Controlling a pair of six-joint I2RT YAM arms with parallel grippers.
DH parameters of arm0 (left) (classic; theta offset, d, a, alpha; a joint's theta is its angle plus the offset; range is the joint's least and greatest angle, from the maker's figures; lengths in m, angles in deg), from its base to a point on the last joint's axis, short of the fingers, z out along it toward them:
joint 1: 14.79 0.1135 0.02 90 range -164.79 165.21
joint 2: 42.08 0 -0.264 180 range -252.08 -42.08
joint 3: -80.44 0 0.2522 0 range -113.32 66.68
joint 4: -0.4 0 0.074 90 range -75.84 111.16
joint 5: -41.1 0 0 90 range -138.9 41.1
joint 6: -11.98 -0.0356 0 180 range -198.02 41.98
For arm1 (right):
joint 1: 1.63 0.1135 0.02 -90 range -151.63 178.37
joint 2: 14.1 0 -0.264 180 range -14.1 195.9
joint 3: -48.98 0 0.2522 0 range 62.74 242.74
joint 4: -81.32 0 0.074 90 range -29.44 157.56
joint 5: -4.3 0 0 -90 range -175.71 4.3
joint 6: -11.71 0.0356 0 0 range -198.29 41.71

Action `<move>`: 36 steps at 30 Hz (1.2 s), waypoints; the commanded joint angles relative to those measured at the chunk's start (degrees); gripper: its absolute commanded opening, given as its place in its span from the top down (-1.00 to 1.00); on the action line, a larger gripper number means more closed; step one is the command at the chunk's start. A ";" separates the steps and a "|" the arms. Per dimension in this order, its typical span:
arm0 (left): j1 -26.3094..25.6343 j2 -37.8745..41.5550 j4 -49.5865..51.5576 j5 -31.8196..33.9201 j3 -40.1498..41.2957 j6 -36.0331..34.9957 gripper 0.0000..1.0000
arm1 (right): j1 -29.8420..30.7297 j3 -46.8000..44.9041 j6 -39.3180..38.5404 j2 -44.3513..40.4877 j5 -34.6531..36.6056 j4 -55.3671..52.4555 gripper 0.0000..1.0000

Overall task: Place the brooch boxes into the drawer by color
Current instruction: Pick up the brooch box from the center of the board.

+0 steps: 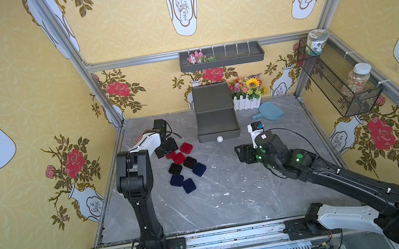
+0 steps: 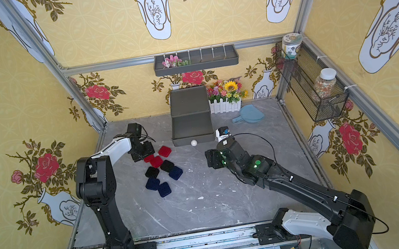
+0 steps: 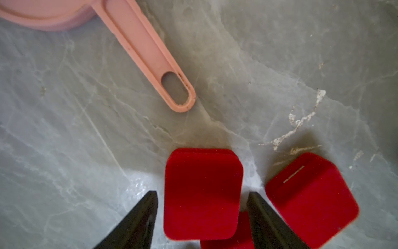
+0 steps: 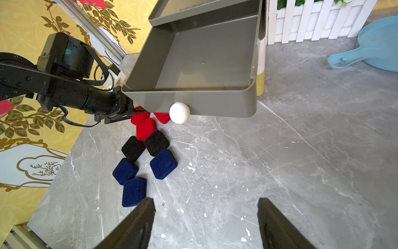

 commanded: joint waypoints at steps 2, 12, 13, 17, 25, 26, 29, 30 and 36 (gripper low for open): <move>0.02 -1.66 0.44 -0.21 -0.63 -0.44 -0.43 | -0.02 0.44 -0.37 0.09 0.74 0.24 -0.58; 0.02 -2.44 0.71 0.14 -0.59 -0.58 -0.06 | -0.01 1.36 -0.87 0.89 0.84 -0.03 -0.58; 0.02 -2.26 0.79 0.14 -0.55 -0.61 -0.04 | 0.00 1.45 -0.85 0.90 0.88 -0.04 -0.58; -0.05 -0.55 0.88 0.83 -0.02 -0.69 -0.04 | -0.01 2.12 -0.95 1.24 0.69 -0.17 -0.58; -2.15 10.94 2.11 1.90 1.61 -2.04 -0.06 | 0.00 4.65 -1.47 0.12 -0.14 -1.25 -0.58; -2.98 12.84 2.11 1.78 2.03 -2.58 -0.06 | -0.01 5.12 -1.67 -0.24 -0.65 -1.34 -0.59; -6.58 19.55 1.57 1.59 3.97 -5.00 -0.06 | -0.16 7.28 -2.85 -1.10 -3.01 -2.33 -0.59; -8.04 21.79 0.99 1.59 4.93 -6.17 -0.06 | -0.47 8.40 -3.24 -1.34 -4.52 -3.02 -0.59; -15.43 34.61 -4.55 -1.06 11.78 -14.01 -0.03 | -8.54 18.03 -4.82 -1.18 -23.48 -10.01 -0.61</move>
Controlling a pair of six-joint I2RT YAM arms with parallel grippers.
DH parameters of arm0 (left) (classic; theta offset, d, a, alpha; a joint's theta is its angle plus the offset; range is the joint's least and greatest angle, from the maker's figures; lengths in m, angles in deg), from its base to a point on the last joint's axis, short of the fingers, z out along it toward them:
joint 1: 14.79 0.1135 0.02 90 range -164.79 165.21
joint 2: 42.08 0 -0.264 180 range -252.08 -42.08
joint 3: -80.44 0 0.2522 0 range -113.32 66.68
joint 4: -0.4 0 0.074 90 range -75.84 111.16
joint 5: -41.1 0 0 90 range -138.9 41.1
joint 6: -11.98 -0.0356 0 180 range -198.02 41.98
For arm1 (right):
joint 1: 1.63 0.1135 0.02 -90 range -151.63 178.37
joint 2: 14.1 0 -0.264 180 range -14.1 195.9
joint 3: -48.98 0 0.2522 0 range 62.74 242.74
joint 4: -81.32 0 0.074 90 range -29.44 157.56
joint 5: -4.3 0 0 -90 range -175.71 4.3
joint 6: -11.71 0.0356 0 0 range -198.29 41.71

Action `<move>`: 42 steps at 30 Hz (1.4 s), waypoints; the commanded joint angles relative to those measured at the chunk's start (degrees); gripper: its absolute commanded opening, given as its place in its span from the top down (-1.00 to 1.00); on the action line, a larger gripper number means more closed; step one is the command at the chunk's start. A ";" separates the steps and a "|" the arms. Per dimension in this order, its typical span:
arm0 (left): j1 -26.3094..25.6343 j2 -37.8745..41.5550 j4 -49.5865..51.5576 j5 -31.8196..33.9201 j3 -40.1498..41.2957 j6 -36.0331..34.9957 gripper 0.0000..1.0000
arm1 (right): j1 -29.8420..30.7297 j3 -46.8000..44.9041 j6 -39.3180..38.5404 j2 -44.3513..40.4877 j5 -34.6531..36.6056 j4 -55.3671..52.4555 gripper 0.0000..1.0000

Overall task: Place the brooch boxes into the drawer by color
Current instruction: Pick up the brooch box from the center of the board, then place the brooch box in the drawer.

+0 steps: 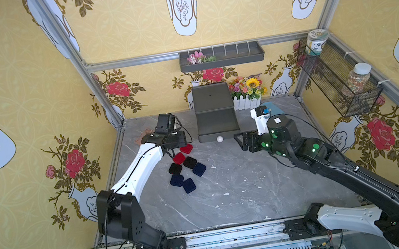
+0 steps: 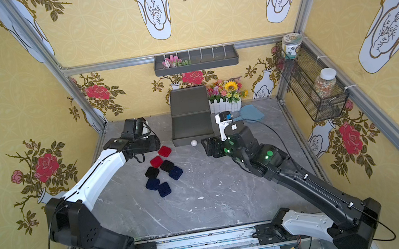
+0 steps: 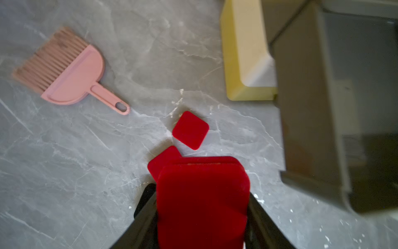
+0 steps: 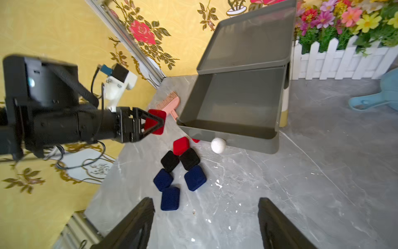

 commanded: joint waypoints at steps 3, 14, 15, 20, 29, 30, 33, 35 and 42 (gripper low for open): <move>-5.34 9.07 -5.45 -2.47 4.60 -9.96 -0.02 | -9.49 9.28 -1.96 2.30 -25.06 -9.01 -0.61; -17.54 19.31 -12.94 -9.69 9.96 -18.98 -0.02 | -2.96 23.39 -7.67 17.80 -29.70 -20.68 -0.57; -18.33 19.35 -12.77 -9.63 9.88 -19.25 -0.02 | -1.39 24.37 -7.88 19.30 -29.30 -20.62 -0.57; -21.65 20.02 -12.95 -9.27 10.77 -19.29 -0.02 | 0.55 26.46 -6.01 25.15 -31.79 -16.87 -0.40; -22.75 21.33 -13.54 -7.88 12.56 -19.46 -0.02 | 0.87 27.76 -5.27 27.61 -32.93 -15.95 -0.24; -22.75 21.50 -13.48 -7.74 12.52 -19.61 -0.02 | 1.16 27.82 -5.27 27.88 -33.09 -16.15 -0.23; -22.75 21.84 -13.47 -7.33 12.33 -19.85 -0.02 | 1.94 27.19 -5.20 28.20 -32.80 -15.98 -0.22; -22.75 22.02 -13.44 -7.26 12.16 -20.07 -0.02 | 2.15 26.59 -5.07 28.45 -32.58 -15.76 -0.15; -22.78 22.06 -13.28 -7.14 12.11 -20.16 -0.07 | 2.41 26.75 -4.56 28.82 -32.42 -15.13 0.40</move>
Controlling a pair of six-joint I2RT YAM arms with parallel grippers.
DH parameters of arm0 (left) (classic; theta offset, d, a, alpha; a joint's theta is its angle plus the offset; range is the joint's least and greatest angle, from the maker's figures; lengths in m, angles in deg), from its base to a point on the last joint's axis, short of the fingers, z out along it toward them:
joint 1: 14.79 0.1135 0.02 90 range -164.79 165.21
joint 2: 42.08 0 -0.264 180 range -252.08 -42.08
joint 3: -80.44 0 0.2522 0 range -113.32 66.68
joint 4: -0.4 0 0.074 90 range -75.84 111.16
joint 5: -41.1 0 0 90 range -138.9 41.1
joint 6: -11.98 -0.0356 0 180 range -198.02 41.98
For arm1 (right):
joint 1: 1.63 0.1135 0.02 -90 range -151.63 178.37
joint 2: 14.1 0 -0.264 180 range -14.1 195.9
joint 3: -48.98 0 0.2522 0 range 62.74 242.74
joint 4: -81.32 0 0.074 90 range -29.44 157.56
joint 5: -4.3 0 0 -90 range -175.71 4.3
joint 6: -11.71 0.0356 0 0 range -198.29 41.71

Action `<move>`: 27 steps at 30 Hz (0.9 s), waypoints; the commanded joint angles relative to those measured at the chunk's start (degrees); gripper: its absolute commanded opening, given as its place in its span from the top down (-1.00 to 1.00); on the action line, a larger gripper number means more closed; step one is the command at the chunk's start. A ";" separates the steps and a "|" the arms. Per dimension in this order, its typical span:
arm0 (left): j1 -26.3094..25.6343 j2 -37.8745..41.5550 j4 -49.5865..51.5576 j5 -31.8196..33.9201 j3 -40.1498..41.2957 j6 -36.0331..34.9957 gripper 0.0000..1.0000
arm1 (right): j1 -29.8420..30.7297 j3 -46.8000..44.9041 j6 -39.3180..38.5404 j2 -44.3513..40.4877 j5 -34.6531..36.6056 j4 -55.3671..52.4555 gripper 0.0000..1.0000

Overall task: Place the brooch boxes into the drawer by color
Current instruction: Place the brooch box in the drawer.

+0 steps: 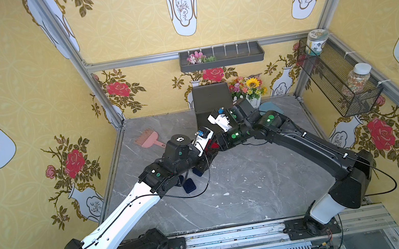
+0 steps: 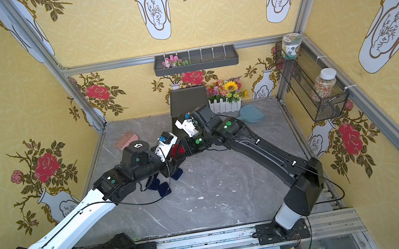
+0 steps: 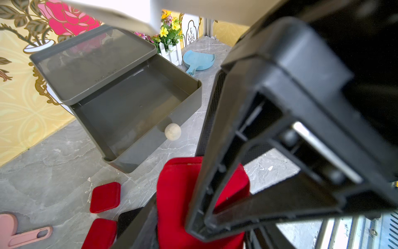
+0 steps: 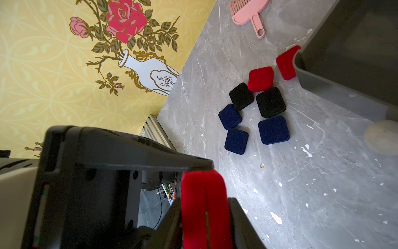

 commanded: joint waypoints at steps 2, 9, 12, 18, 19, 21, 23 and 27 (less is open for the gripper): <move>-0.06 -0.15 -1.82 0.89 0.01 -0.37 -0.14 | 0.11 0.25 1.22 -0.31 0.99 2.43 0.59; -0.02 0.14 -3.12 4.25 0.91 0.41 -0.67 | -0.02 0.23 1.95 -0.58 2.92 4.81 0.73; 0.00 1.28 -5.07 8.01 1.91 2.47 -0.92 | -0.82 0.31 2.48 -0.65 4.30 6.94 0.75; 5.85 4.06 -5.86 13.55 3.00 10.24 -1.00 | -3.68 -0.79 5.22 -0.28 6.86 14.65 0.81; 9.32 4.49 -5.40 12.14 3.22 12.73 -1.00 | -4.24 -1.19 5.72 0.12 7.22 16.31 0.80; 16.00 5.21 -4.55 9.22 3.60 17.26 -1.00 | -5.13 -1.20 6.37 1.42 8.16 18.45 0.80; 24.16 5.70 -3.40 6.30 4.01 21.41 -1.00 | -5.80 -1.01 6.77 3.33 9.45 20.65 0.80; 31.74 6.15 -2.45 2.60 5.22 24.20 -1.00 | -6.84 -0.08 7.60 7.76 11.91 24.26 0.82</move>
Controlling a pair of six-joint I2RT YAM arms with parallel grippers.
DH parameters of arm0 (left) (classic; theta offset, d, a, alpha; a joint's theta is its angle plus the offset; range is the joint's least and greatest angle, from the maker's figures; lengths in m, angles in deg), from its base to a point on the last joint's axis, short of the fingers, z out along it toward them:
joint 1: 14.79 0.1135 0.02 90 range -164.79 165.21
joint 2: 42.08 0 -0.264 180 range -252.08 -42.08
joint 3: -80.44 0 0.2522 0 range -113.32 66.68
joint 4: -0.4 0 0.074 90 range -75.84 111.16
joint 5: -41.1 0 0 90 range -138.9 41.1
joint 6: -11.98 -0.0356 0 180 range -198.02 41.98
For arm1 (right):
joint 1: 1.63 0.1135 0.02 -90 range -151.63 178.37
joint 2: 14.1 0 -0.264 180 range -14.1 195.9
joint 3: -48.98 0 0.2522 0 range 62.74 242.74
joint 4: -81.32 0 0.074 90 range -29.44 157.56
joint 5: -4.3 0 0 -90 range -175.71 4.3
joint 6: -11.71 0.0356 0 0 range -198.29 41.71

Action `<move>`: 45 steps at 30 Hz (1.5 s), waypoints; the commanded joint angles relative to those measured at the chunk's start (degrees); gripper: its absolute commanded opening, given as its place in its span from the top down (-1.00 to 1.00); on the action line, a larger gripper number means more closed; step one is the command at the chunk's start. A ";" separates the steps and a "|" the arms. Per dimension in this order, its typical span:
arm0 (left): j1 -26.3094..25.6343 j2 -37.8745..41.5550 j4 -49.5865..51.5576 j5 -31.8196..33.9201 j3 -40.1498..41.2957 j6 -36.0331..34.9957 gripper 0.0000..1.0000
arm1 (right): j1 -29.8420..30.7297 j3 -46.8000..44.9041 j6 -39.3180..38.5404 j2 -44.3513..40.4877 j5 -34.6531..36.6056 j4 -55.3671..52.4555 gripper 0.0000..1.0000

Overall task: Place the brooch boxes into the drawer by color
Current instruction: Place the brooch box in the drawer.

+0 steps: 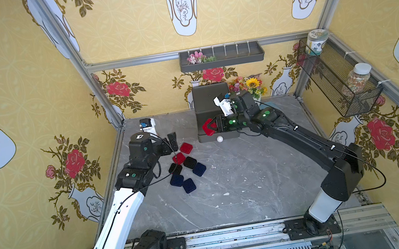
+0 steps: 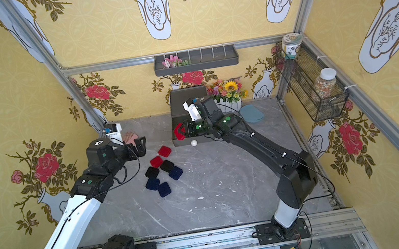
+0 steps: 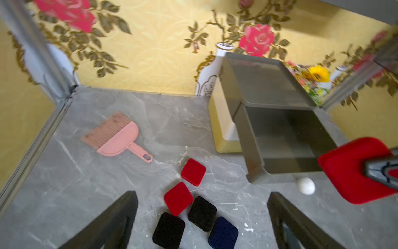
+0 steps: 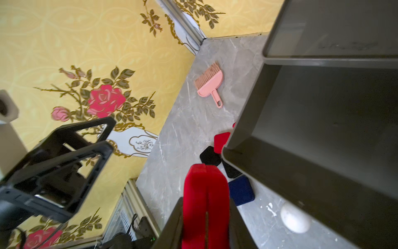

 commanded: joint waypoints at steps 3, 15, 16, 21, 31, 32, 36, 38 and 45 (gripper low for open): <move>3.69 0.24 1.33 -4.86 1.58 5.06 -1.00 | -1.09 3.39 1.98 6.84 2.99 7.04 0.85; 4.28 -0.33 1.08 -5.31 2.76 5.24 -1.00 | -2.50 8.91 3.17 17.16 5.17 8.57 0.86; 4.29 -0.34 1.00 -5.46 2.80 5.24 -1.00 | -2.58 9.29 3.24 17.86 5.17 8.46 0.85; 4.53 -0.60 1.08 -5.97 2.76 5.24 -1.00 | -2.79 11.21 2.33 20.43 5.99 6.50 0.73; 4.64 -1.31 1.52 -6.85 2.60 5.12 -1.00 | -3.05 14.20 -0.62 21.41 12.11 -0.41 -0.17; 4.64 -1.39 1.52 -7.02 2.50 5.06 -1.00 | -3.06 14.34 -0.98 21.25 12.84 -1.01 -0.23; 4.64 -1.66 1.69 -7.27 2.49 5.06 -1.00 | -2.97 14.56 -2.73 19.91 15.02 -2.98 -0.32; 4.64 -1.58 1.70 -7.23 2.54 5.06 -1.00 | -2.97 14.54 -3.34 19.03 15.85 -3.61 -0.33; 4.60 -1.57 1.61 -6.89 2.50 5.09 -1.00 | -2.89 15.03 -6.46 16.64 18.68 -7.55 -0.23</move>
